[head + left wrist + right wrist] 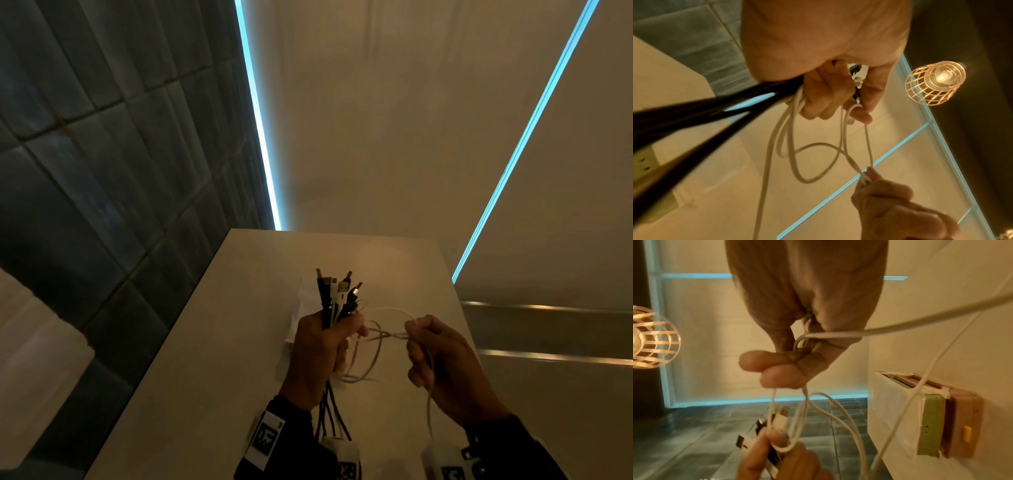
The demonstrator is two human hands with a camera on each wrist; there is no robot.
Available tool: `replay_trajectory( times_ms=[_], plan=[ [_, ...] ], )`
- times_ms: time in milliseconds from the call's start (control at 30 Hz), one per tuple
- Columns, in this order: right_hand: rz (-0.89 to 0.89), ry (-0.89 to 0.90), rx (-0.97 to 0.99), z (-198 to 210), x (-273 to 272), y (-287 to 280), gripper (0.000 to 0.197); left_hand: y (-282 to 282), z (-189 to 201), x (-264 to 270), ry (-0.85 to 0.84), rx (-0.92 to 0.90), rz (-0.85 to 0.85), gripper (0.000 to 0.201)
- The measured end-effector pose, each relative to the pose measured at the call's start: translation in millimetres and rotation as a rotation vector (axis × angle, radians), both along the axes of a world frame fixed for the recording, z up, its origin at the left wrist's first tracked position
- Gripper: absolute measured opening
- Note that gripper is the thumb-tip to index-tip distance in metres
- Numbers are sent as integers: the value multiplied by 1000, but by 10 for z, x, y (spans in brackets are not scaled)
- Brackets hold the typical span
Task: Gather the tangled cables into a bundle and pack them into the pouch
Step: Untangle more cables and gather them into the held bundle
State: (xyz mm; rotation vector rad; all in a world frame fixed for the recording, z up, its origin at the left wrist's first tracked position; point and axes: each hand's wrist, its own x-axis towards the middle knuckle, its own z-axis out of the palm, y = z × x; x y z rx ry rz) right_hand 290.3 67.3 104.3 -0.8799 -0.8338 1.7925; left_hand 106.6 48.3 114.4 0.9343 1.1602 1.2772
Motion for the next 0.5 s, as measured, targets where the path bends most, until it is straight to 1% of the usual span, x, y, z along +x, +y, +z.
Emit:
replay_trajectory(
  times_ms=[67,133,167,233,267,300,333,367,400,433,500],
  plan=[
    [97,51,-10,-3,69,-1,18,7,23,4,60,-36,75,31],
    [255,148,16,1,140,-12,24,28,8,-4,102,-52,137,33],
    [337,215,37,0,172,-13,24,33,-5,-4,114,-54,150,33],
    [467,395,87,-4,209,-4,17,35,-16,0,124,-46,150,34],
    [487,458,110,2,213,-3,18,31,-21,3,129,-37,147,34],
    [465,470,116,1,210,2,19,22,-23,6,129,-24,137,34],
    [422,435,108,12,195,7,17,10,-19,7,125,-2,126,34],
    [358,365,85,22,178,4,20,-5,-7,6,118,32,116,33],
    [268,270,61,20,161,-9,28,-17,4,7,118,73,99,33],
    [179,155,61,29,127,-32,30,-30,12,13,127,110,79,33],
    [43,-39,88,43,67,-60,21,-48,-5,43,158,191,19,29]
  ],
)
